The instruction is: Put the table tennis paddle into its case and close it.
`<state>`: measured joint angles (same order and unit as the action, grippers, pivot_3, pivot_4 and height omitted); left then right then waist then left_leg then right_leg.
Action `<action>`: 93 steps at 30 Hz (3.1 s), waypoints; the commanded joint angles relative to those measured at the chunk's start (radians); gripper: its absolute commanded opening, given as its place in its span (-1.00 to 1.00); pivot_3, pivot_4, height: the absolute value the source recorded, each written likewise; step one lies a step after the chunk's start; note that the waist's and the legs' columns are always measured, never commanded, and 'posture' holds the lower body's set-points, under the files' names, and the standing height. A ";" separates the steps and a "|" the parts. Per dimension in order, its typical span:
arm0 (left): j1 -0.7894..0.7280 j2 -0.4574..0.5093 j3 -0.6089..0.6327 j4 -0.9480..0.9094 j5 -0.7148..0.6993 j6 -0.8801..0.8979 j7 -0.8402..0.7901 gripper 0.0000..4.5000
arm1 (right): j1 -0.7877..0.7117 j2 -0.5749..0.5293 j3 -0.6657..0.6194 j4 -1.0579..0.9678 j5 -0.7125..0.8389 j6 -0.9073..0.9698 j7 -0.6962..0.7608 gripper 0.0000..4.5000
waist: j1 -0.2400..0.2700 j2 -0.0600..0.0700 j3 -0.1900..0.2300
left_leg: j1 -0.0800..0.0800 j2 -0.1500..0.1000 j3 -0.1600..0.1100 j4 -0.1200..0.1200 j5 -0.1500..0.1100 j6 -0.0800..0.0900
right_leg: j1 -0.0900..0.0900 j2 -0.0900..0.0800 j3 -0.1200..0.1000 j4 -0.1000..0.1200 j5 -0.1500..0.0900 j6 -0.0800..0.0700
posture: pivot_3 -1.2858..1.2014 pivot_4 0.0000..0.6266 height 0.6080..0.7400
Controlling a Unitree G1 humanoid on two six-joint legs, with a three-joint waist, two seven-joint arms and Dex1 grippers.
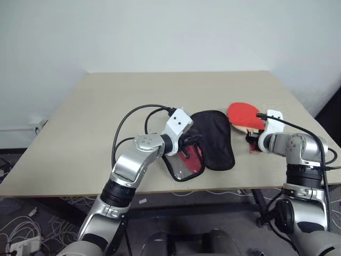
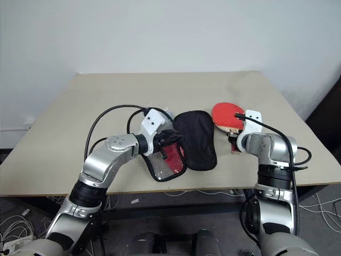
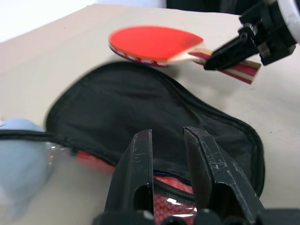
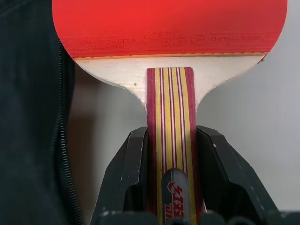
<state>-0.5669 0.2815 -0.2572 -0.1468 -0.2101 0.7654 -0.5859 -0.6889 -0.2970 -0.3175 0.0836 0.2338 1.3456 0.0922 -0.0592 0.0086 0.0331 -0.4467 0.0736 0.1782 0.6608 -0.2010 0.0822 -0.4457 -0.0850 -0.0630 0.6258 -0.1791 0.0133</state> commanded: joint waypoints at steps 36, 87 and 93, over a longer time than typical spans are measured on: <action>-0.064 -0.028 0.020 0.045 -0.003 -0.023 0.009 -0.53 | -0.057 0.337 -0.001 -0.289 -0.112 0.219 -0.178 -0.49 | 0.005 0.002 0.000 | -0.002 0.002 0.002 -0.001 0.000 -0.001 | -0.002 -0.001 -0.001 0.000 0.001 -0.001 | 0.03 -1.00 0.75; -0.067 -0.021 0.024 0.037 -0.001 -0.020 0.005 -0.53 | 0.068 0.339 0.119 -0.379 -0.131 0.120 -0.123 0.67 | 0.004 0.002 0.000 | -0.002 0.003 0.004 -0.007 0.002 -0.005 | -0.004 -0.001 -0.003 -0.001 0.001 -0.002 | 0.03 -1.00 0.75; -0.085 -0.042 0.061 0.051 -0.021 -0.004 0.026 -0.53 | 0.027 0.298 0.107 -0.417 -0.121 0.067 -0.093 0.67 | 0.004 0.002 0.000 | -0.002 0.002 0.003 -0.007 0.002 -0.004 | -0.004 0.000 -0.002 -0.001 0.000 -0.002 | 0.03 -1.00 0.75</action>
<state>-0.6075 0.2502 -0.2390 -0.0816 -0.2138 0.7626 -0.5708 -0.6254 0.0090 -0.2056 -0.2885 0.0968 1.4461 -0.0150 -0.0552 0.0102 0.0331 -0.4488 0.0752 0.1814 0.6537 -0.1990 0.0778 -0.4497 -0.0855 -0.0653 0.6248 -0.1786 0.0110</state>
